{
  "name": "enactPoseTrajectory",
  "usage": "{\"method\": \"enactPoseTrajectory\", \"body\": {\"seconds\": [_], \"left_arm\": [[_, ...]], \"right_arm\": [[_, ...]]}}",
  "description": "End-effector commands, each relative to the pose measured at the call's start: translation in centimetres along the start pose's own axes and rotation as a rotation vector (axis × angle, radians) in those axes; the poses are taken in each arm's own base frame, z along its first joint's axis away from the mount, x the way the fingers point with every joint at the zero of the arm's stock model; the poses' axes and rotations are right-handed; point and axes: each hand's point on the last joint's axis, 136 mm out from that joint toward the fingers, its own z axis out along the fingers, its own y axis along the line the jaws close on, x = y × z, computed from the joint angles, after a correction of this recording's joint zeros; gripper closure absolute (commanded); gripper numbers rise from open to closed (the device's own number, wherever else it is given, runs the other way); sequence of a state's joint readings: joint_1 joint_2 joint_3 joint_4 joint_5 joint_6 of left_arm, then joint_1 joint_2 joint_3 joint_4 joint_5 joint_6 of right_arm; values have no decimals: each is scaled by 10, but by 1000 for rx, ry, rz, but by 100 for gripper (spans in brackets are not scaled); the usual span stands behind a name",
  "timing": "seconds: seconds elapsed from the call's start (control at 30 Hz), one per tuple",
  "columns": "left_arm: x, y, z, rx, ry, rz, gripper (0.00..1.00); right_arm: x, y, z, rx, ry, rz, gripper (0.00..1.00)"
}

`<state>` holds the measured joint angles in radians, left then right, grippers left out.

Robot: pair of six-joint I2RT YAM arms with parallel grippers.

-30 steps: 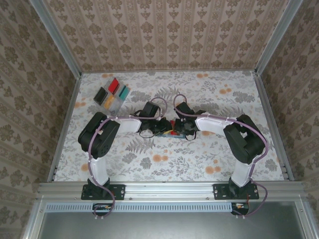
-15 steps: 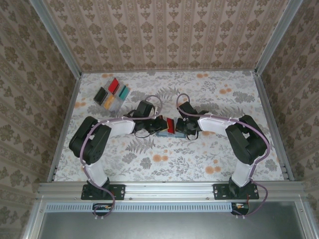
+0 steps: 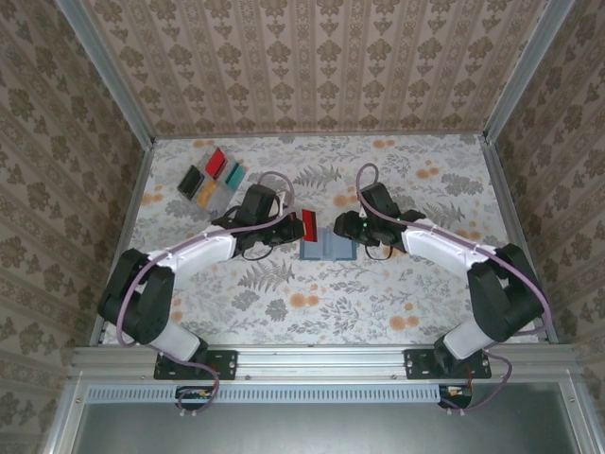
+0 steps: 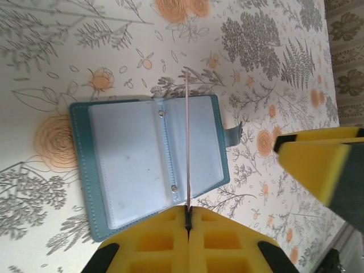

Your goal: Take the credit cards out of the card holder

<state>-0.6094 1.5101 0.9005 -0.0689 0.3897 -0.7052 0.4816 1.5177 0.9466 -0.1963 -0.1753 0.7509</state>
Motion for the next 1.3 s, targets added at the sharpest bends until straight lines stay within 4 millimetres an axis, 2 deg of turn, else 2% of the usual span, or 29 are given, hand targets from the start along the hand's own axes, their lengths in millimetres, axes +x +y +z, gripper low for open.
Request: {"method": "enactPoseTrajectory", "body": {"seconds": [0.0, 0.37, 0.73, 0.9, 0.97, 1.13, 1.17, 1.27], "left_arm": [[2, 11, -12, -76, -8, 54, 100], [-11, 8, -33, -96, -57, 103, 100], [-48, 0, -64, -208, -86, 295, 100], [-75, -1, -75, -329, -80, 376, 100], [-93, -1, -79, -393, -86, 420, 100], [-133, 10, -87, -553, -69, 547, 100], [-142, 13, -90, -576, -73, 562, 100], [-161, 25, -99, -613, -81, 596, 100]], "right_arm": [[-2, 19, -12, -111, -15, -37, 43], [-11, 30, -25, -183, -59, -21, 20], [-23, 41, -27, -260, -84, -20, 15], [-23, 37, -30, -243, -93, -32, 11], [-22, 35, -32, -235, -92, -45, 9], [-13, 24, -30, -197, -71, -58, 3], [-14, 28, -38, -210, -88, -68, 2], [-12, 20, -38, -184, -91, -77, 0]]}}
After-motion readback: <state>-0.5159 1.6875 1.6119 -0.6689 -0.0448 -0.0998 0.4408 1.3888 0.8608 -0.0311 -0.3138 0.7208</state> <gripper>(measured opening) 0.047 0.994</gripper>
